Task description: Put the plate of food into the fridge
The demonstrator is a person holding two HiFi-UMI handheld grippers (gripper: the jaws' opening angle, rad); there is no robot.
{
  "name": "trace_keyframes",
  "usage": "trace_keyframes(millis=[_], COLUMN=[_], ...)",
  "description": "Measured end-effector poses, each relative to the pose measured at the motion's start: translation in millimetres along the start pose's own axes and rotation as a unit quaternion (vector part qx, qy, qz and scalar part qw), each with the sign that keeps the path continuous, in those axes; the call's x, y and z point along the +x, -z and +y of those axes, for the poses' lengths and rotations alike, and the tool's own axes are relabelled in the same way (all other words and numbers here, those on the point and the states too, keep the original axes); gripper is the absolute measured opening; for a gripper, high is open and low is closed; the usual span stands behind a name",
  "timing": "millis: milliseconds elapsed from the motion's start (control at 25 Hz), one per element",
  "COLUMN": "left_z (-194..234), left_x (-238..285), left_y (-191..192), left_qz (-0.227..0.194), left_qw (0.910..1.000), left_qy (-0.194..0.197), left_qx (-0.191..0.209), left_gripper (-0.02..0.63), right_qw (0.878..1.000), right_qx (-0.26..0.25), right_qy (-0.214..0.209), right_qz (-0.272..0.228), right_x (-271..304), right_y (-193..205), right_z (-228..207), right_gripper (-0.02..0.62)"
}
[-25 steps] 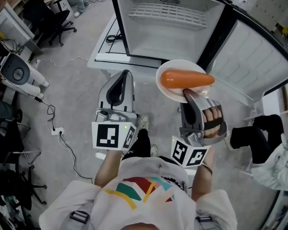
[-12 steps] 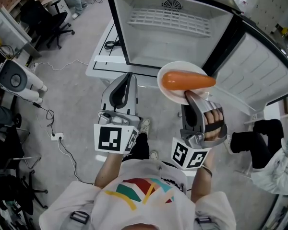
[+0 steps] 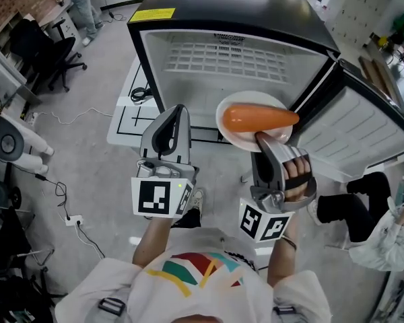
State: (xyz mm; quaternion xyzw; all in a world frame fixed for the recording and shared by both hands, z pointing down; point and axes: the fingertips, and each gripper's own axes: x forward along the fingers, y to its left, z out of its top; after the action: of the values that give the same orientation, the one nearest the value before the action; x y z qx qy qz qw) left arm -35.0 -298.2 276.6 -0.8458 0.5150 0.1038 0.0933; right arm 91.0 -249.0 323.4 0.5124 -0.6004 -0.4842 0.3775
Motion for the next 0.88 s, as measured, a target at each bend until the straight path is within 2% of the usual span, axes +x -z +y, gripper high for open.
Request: trace_keyframes(millis=[480, 720, 880], left_z=[36, 31, 52], left_x=[77, 83, 117], left_y=[20, 32, 34], left_qz=[0.001, -0.005, 0.004], left_qw=[0.9996, 0.9989, 0.9988], left_qy=[0.028, 0.046, 0.049], left_qx=[-0.008, -0.001, -0.003], left_gripper=[0.006, 0.006, 0.006], right_qw=[0.999, 0.999, 0.998], right_qx=[-0.014, -0.021, -0.024], right_qy=[0.004, 0.020, 0.020], right_qz=[0.032, 0.045, 0.049], right_x=[82, 89, 131], right_y=[11, 18, 18], right_z=[-7, 0, -13], right_gripper=[0.034, 0.034, 0.034])
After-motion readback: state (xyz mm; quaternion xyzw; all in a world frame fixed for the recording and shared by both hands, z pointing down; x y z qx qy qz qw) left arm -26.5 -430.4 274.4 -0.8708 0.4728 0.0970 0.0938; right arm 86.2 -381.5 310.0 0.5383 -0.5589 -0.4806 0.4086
